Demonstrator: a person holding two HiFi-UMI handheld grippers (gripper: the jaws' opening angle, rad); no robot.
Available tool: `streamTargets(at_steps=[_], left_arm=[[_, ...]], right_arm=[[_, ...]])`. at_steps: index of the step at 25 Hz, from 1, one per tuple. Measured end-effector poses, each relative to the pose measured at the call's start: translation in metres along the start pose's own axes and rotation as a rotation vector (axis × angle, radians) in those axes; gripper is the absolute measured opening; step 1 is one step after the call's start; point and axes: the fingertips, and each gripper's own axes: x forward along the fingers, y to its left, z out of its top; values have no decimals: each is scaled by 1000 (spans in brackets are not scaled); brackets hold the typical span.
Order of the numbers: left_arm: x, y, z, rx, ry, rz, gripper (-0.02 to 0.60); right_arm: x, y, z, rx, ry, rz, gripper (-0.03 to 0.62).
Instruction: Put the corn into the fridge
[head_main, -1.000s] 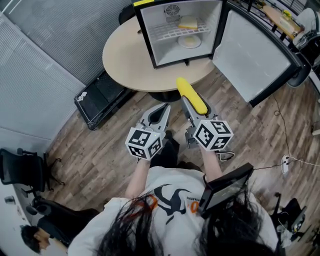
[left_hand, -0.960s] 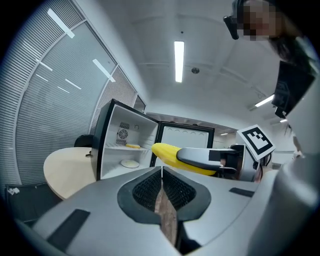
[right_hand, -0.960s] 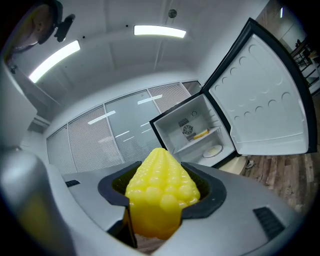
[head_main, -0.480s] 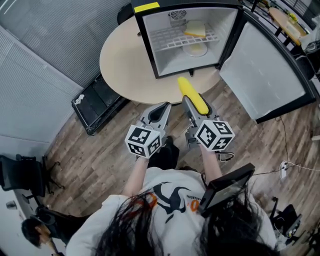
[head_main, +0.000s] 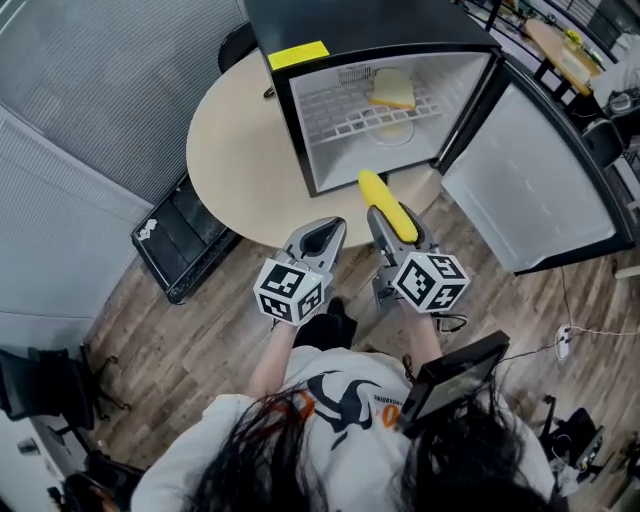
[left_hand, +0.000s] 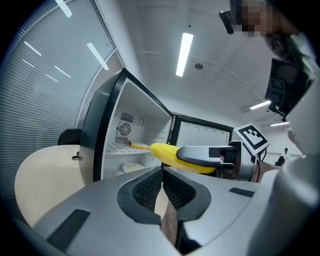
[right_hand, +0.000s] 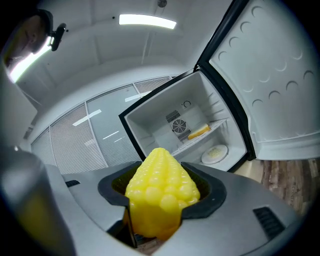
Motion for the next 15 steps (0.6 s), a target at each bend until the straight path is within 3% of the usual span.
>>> streamTargets(at_steps=[15], left_arm=[[44,50,5,-72,16,-105,14]], right_arm=[[46,-11,9,91,7,-54,250]])
